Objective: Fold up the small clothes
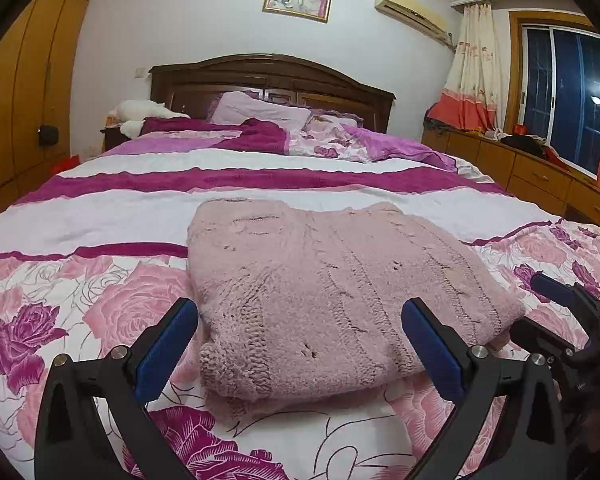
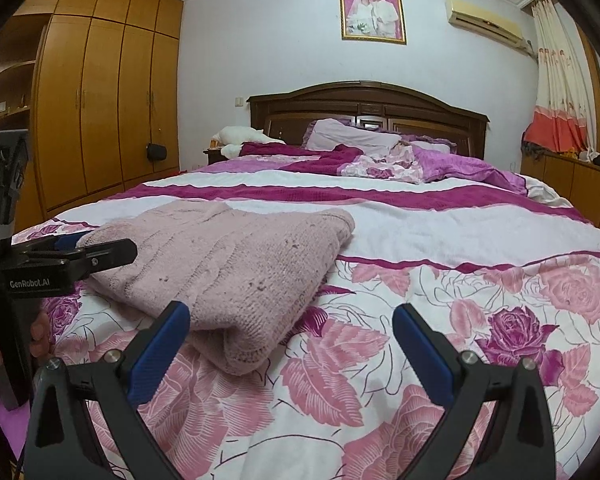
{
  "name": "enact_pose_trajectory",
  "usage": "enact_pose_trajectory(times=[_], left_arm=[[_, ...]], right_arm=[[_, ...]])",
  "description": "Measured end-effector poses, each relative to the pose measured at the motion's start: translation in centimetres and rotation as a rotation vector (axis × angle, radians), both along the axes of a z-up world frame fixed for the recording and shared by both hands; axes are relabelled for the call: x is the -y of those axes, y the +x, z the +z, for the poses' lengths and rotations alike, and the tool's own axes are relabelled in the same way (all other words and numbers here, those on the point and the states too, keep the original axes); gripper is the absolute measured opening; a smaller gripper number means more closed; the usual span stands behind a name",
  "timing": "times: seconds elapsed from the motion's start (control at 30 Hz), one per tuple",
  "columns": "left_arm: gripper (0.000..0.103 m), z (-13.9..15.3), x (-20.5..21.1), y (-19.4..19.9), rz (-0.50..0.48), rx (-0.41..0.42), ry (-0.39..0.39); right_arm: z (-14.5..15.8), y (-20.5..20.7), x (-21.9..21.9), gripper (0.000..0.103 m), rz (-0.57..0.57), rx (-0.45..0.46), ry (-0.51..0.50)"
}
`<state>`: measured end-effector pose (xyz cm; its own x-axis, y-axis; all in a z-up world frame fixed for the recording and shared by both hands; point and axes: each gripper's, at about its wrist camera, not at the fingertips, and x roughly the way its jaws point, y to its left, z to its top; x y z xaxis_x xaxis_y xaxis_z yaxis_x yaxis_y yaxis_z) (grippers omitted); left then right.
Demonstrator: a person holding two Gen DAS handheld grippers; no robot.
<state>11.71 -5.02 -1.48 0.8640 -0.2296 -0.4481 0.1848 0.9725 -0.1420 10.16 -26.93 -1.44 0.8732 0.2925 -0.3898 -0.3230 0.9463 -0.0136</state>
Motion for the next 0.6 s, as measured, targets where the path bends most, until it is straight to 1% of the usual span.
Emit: enact_pose_trajectory(times=[0.17,0.6], left_arm=[[0.084,-0.29,0.02,0.33,0.001,-0.021,-0.002],[0.084,-0.4,-0.04,0.55,-0.001,-0.023,0.0]], right_arm=[[-0.03,0.04,0.05,0.103,0.001,-0.003,0.0],[-0.06,-0.01,0.12,0.103,0.006,-0.003,0.006]])
